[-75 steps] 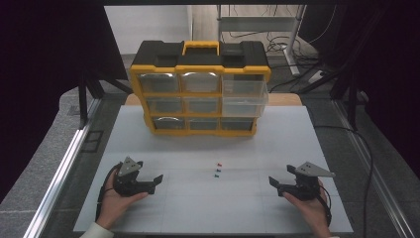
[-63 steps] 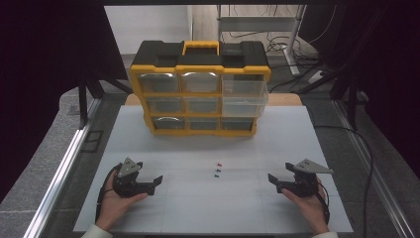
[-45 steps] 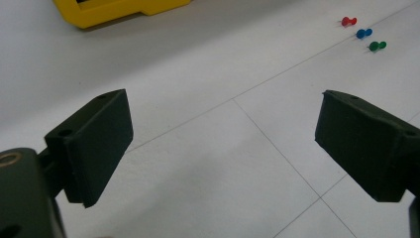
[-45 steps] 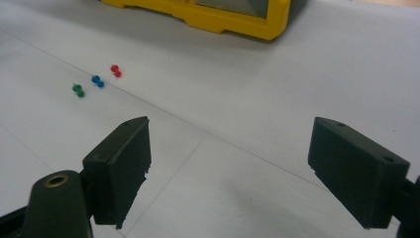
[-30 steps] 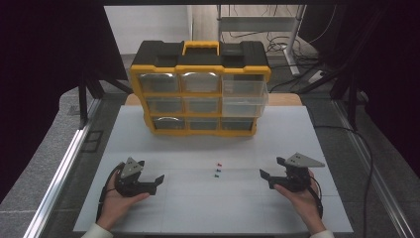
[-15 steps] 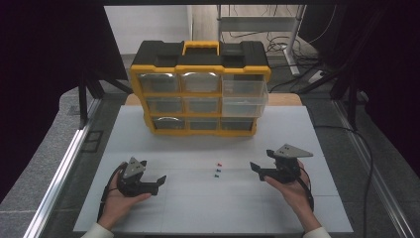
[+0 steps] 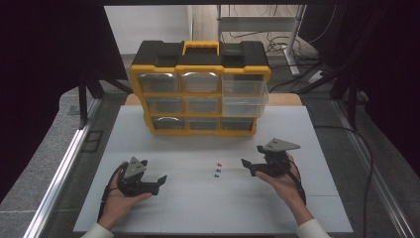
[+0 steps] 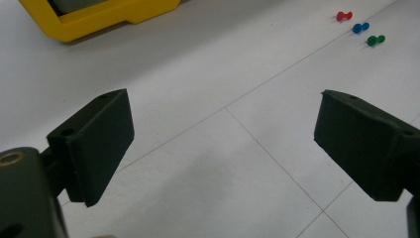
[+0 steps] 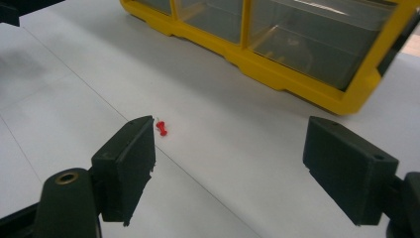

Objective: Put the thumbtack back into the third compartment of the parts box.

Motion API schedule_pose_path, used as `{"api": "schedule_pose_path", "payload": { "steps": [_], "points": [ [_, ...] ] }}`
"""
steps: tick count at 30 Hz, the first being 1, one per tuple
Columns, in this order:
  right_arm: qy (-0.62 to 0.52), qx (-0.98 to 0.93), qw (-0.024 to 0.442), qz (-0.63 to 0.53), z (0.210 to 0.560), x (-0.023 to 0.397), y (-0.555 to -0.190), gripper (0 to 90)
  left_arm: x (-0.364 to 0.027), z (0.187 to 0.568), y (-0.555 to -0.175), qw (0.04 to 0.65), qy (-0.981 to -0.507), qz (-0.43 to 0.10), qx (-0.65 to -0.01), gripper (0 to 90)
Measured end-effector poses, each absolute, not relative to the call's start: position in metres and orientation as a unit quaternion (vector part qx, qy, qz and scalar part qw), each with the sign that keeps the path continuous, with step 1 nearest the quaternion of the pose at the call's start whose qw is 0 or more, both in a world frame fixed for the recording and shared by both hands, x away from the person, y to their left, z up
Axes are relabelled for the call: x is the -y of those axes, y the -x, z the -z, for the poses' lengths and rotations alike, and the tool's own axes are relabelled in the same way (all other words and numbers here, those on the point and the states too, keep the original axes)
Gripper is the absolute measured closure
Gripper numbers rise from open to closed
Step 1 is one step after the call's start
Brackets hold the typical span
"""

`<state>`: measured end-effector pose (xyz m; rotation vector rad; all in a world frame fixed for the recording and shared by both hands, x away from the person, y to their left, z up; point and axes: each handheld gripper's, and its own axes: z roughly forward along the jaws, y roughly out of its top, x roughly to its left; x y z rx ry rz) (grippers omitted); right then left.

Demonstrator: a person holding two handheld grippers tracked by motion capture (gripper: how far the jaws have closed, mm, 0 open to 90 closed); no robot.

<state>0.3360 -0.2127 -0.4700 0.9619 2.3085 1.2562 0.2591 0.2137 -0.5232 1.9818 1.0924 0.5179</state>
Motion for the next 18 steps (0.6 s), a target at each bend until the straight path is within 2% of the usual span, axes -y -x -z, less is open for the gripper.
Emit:
{"api": "schedule_pose_path", "payload": {
  "steps": [18],
  "points": [
    [-0.308, -0.829, 0.155, -0.439, 0.463, 0.176, -0.354, 20.8, -0.215, 0.522, -0.258, 0.400, -0.781, -0.205, -0.434, 8.9]
  ]
}}
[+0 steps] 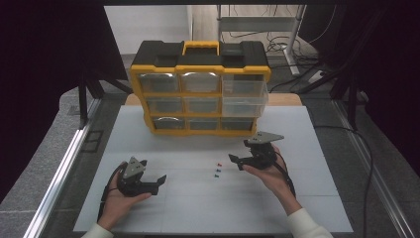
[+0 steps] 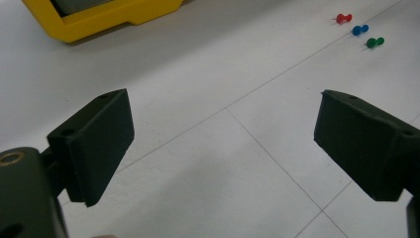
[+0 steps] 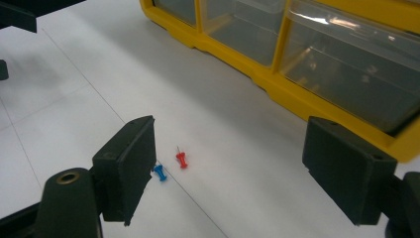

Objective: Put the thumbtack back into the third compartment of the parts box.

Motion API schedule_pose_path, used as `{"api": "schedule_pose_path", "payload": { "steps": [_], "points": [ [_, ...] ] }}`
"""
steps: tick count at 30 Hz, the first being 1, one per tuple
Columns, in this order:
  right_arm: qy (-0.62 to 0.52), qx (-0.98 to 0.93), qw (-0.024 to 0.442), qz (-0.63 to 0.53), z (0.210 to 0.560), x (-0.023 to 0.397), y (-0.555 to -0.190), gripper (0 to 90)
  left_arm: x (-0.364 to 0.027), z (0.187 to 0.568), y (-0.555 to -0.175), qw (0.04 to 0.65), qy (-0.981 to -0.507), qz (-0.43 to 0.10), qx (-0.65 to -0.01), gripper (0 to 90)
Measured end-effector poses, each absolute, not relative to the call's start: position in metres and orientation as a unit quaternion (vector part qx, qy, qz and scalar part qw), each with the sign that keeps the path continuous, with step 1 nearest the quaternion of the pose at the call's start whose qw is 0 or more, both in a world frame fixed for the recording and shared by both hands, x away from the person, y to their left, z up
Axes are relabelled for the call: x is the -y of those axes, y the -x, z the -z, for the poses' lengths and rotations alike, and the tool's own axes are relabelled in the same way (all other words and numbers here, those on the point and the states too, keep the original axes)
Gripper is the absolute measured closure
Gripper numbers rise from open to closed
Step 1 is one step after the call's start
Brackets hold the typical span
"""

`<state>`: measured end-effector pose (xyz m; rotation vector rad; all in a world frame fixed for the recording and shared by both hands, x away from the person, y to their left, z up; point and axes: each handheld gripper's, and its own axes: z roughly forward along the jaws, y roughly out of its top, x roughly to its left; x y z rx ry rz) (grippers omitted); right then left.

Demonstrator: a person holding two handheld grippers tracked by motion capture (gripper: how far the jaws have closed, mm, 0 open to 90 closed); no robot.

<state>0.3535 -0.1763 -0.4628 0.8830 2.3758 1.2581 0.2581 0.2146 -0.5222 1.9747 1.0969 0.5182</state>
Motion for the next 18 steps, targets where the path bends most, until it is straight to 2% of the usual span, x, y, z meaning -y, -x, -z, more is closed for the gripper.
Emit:
{"api": "schedule_pose_path", "payload": {
  "steps": [12, 18],
  "points": [
    [-0.302, -0.841, 0.137, -0.427, 0.469, 0.160, -0.367, 21.3, -0.213, 0.522, -0.259, 0.399, -0.783, -0.202, -0.433, 8.9],
    [-0.298, -0.855, 0.127, -0.406, 0.483, 0.147, -0.381, 21.8, -0.213, 0.522, -0.259, 0.398, -0.783, -0.202, -0.432, 8.9]
  ]
}}
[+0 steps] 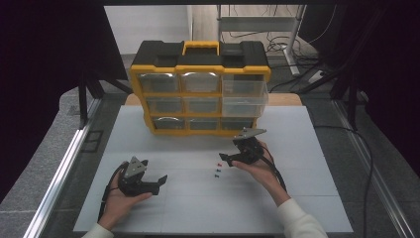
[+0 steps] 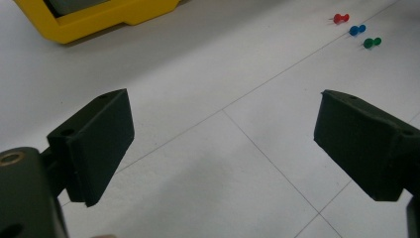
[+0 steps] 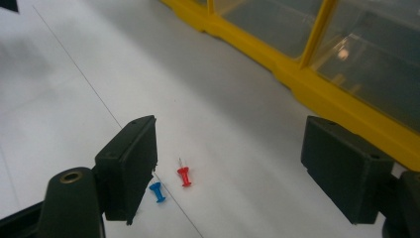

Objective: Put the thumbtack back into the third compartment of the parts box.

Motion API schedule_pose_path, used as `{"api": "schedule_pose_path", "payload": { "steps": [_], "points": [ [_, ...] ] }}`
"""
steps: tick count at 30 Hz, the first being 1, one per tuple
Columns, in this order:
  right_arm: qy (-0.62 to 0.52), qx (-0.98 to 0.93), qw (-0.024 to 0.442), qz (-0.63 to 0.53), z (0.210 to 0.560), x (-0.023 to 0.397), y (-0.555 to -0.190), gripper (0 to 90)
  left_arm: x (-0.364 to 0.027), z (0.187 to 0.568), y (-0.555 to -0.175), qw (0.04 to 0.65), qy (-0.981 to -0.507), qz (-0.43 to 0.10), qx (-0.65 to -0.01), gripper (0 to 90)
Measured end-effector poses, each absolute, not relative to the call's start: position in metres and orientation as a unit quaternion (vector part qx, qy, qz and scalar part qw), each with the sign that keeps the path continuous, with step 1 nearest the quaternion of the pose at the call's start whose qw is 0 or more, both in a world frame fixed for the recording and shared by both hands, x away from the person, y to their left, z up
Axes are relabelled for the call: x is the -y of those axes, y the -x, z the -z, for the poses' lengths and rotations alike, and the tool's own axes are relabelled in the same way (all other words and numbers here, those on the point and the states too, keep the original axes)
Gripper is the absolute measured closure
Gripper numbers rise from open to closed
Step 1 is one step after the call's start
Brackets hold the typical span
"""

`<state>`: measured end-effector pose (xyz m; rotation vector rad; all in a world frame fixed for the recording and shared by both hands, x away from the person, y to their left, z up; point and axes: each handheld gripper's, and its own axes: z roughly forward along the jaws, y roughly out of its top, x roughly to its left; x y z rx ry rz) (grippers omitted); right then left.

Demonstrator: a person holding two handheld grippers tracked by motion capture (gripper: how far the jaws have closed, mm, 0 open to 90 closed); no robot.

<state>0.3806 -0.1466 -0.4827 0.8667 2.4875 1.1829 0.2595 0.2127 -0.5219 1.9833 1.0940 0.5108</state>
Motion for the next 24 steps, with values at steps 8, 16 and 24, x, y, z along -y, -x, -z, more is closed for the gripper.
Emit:
{"api": "schedule_pose_path", "payload": {
  "steps": [8, 16, 24],
  "points": [
    [-0.288, -0.867, 0.120, -0.388, 0.492, 0.131, -0.390, 22.0, -0.211, 0.523, -0.260, 0.395, -0.785, -0.202, -0.431, 8.9],
    [-0.283, -0.884, 0.118, -0.352, 0.504, 0.123, -0.388, 22.9, -0.211, 0.523, -0.259, 0.395, -0.787, -0.201, -0.430, 8.9],
    [-0.277, -0.895, 0.110, -0.333, 0.515, 0.118, -0.389, 25.0, -0.210, 0.523, -0.259, 0.397, -0.787, -0.196, -0.430, 8.9]
  ]
}}
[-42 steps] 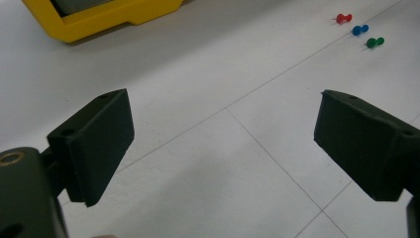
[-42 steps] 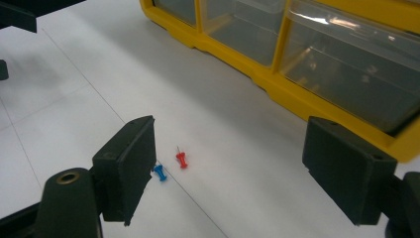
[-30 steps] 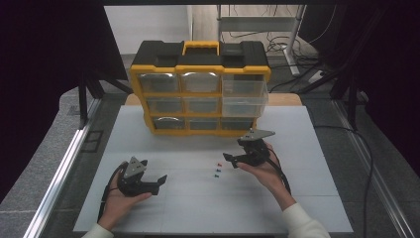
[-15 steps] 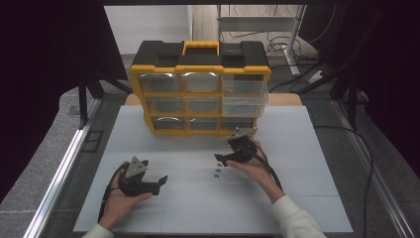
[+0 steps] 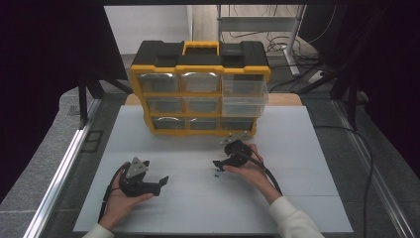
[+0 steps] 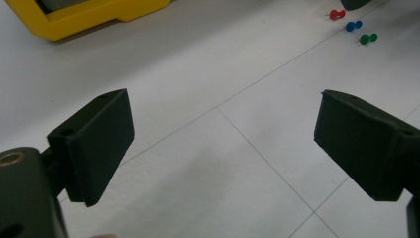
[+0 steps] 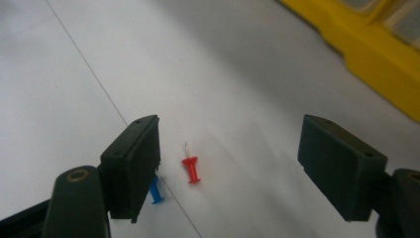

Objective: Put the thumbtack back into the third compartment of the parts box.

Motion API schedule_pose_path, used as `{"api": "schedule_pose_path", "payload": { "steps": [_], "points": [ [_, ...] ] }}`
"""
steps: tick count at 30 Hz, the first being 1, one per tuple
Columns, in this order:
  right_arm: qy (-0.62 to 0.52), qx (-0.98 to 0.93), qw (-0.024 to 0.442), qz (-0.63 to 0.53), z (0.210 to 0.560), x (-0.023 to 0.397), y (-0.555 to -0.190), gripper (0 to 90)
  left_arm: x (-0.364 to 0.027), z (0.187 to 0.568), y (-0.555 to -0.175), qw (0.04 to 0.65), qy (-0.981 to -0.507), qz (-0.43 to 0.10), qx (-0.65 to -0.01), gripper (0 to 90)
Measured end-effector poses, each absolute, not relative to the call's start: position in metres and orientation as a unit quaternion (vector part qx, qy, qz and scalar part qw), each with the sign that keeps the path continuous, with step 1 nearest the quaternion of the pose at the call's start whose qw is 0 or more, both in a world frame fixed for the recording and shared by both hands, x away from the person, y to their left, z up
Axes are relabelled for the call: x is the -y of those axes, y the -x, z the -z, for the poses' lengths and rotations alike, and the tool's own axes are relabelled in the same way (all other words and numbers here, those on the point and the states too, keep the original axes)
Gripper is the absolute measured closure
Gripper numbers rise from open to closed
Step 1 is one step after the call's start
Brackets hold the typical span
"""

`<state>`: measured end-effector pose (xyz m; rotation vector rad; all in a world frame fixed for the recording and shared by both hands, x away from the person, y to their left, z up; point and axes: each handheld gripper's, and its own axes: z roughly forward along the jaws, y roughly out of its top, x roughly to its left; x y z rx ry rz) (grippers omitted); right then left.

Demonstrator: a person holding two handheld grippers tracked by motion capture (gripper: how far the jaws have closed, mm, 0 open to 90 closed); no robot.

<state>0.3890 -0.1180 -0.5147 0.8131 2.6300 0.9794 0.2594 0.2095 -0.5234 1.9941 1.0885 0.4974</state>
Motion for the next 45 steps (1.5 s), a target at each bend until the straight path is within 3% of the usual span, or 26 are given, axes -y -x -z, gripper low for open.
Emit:
{"api": "schedule_pose_path", "payload": {
  "steps": [9, 15, 35, 45],
  "points": [
    [-0.272, -0.900, 0.111, -0.322, 0.520, 0.114, -0.388, 28.3, -0.208, 0.524, -0.259, 0.396, -0.789, -0.195, -0.428, 8.9],
    [-0.269, -0.904, 0.114, -0.311, 0.522, 0.114, -0.387, 37.4, -0.209, 0.523, -0.259, 0.399, -0.787, -0.192, -0.429, 8.9],
    [-0.269, -0.914, 0.100, -0.286, 0.518, 0.108, -0.379, 80.8, -0.212, 0.521, -0.258, 0.404, -0.785, -0.191, -0.429, 9.0],
    [-0.283, -0.905, 0.083, -0.305, 0.520, 0.114, -0.381, 84.0, -0.213, 0.522, -0.257, 0.403, -0.786, -0.190, -0.429, 9.1]
  ]
}}
